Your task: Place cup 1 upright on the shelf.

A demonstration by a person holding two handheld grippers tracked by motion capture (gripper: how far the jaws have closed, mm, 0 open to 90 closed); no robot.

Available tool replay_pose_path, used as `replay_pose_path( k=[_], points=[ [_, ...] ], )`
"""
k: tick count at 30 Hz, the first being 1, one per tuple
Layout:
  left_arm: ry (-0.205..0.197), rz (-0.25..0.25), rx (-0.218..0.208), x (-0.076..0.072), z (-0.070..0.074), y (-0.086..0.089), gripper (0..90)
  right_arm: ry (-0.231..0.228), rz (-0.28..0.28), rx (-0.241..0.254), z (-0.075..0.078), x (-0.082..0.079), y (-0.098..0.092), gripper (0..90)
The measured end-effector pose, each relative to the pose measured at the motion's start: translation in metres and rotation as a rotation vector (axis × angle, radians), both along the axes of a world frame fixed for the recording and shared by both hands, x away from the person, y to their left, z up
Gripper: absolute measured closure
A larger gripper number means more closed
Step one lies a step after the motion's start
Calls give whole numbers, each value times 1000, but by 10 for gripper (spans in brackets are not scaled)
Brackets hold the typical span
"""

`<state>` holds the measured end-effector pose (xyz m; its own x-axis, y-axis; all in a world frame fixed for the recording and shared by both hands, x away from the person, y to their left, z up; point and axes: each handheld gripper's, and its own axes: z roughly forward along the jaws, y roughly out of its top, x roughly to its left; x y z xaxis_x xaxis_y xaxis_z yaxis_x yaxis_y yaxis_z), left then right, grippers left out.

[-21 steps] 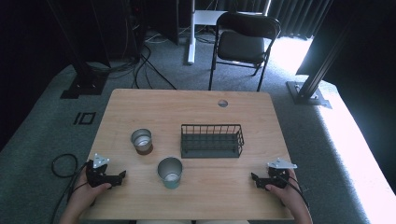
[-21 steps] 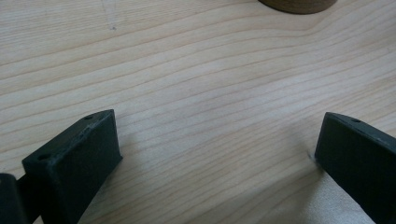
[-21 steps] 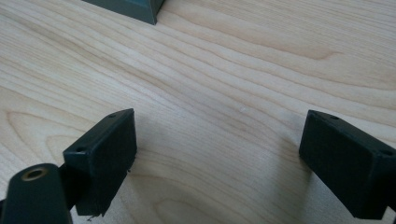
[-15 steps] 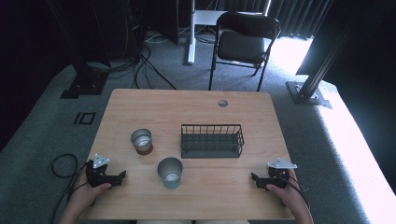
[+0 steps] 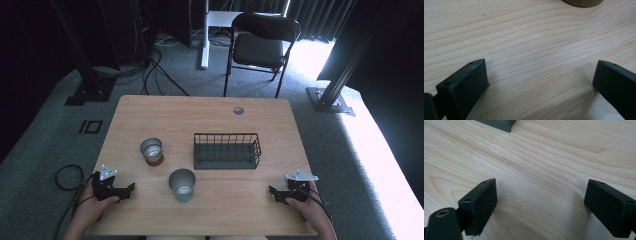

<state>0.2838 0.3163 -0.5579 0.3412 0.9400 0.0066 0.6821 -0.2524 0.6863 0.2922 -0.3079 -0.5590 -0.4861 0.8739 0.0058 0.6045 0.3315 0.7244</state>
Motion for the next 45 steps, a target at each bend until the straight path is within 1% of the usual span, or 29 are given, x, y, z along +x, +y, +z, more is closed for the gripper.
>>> replay_pose_path(
  k=[4, 6, 8, 9, 10, 12, 13, 16, 19, 21, 23, 26, 27, 28, 29, 30, 31, 34, 35, 40, 41, 44, 45],
  points=[
    [0, 0, 0, 0, 0, 0, 5, 2, 10, 8, 0, 0, 0, 109],
    [0, 0, 0, 0, 0, 0, 5, 3, 29, 11, 0, -1, 3, 109],
    [0, 0, 0, 0, 0, 0, 5, 4, 35, 10, 0, -1, 4, 110],
    [0, 0, 0, 0, 0, 0, 5, 7, 49, 9, 1, -2, 7, 110],
    [0, 0, 0, 0, 0, 0, 5, 7, 49, 9, 1, -2, 7, 110],
    [0, 0, 0, 0, 0, 0, 5, 1, 58, 13, 2, -2, 10, 110],
    [0, 0, 0, 0, 0, 0, 5, -4, 72, 14, 4, -2, 14, 110],
    [1, -1, 1, 0, 0, 0, 5, -11, 90, 33, 6, -2, 18, 110],
    [1, 0, 1, 0, 0, 0, 5, -18, 111, 30, 8, -2, 24, 110],
    [0, 0, 0, 0, 0, 0, 5, -17, 114, 35, 9, -2, 25, 110],
    [0, 0, 0, 0, 0, 0, 5, -23, 143, 36, 11, -2, 31, 111],
    [0, 0, 0, 0, 0, 0, 5, -23, 157, 36, 12, -2, 35, 111],
    [0, 0, 0, 0, 0, 0, 5, -25, 175, 44, 13, -2, 39, 111],
    [0, 0, 0, 0, 0, 0, 5, -25, 175, 44, 13, -2, 39, 111],
    [0, 0, 0, 0, 0, 0, 5, -28, 192, 49, 14, -1, 44, 112],
    [0, 0, 0, 0, 0, 0, 5, -28, 192, 49, 14, -1, 44, 112],
    [0, 0, 0, 0, 0, 0, 5, -28, 207, 49, 15, -1, 48, 112],
    [0, 0, 0, 0, 0, 0, 5, -31, 218, 60, 16, 0, 52, 122],
    [0, 0, 0, 0, 0, 0, 5, -37, 232, 63, 17, 1, 57, 136],
    [0, 0, 0, 0, 0, 0, 5, -40, 253, 67, 18, 2, 66, 136],
    [0, 0, 0, 0, 0, 0, 5, -39, 270, 63, 18, 2, 71, 131],
    [0, 0, 0, 0, 0, 0, 5, -39, 275, 65, 19, 2, 73, 131],
    [0, 0, 0, 0, 0, 0, 5, -38, 287, 67, 19, 2, 75, 130]
  ],
)
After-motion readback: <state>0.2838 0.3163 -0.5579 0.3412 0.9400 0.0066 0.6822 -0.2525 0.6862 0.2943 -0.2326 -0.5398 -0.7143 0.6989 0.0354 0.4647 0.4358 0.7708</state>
